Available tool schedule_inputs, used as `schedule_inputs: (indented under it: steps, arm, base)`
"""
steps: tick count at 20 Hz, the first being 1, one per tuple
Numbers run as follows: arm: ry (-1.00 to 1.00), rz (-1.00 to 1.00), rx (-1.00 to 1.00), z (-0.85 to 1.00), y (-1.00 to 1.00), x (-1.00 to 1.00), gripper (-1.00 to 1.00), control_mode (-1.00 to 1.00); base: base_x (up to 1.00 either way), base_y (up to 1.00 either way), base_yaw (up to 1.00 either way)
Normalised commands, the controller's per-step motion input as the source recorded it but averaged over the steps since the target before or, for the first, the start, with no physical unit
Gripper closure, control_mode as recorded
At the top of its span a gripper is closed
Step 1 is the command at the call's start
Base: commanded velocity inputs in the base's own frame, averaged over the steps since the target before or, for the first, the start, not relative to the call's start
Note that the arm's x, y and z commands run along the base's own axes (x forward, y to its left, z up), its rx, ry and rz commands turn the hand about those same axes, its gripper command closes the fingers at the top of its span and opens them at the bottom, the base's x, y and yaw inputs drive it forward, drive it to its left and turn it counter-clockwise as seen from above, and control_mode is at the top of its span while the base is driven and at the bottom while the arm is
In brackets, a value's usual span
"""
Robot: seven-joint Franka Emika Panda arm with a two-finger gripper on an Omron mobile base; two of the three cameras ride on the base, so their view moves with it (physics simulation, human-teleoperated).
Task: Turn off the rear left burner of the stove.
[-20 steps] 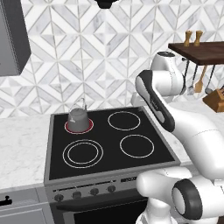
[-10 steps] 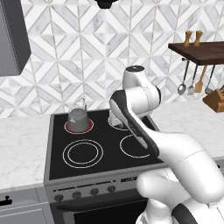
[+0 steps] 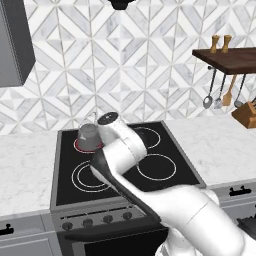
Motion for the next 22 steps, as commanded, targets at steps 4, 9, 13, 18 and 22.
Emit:
schedule_inputs:
  steps: [4, 9, 13, 18, 22]
  arm:
    - [0.04, 0.18, -0.31, -0.5, 0.76, -0.45, -1.0, -1.0]
    - [-0.04, 0.1, -0.26, -0.38, 0.71, -0.2, -1.0, -1.0]
    - [0.0, 0.12, -0.35, -0.68, 0.43, -0.42, -1.0, -1.0]
    - [0.11, 0.22, -0.23, -0.88, 0.05, -0.22, -1.0, -1.0]
    - [0.0, 0.14, -0.07, -0.68, 0.02, 0.2, -1.0, -1.0]
  base:
    - [0.0, 0.0, 0.0]
    - [0.0, 0.0, 0.0]
    - [0.0, 0.0, 0.0]
    - [0.0, 0.0, 0.0]
    - [0.0, 0.0, 0.0]
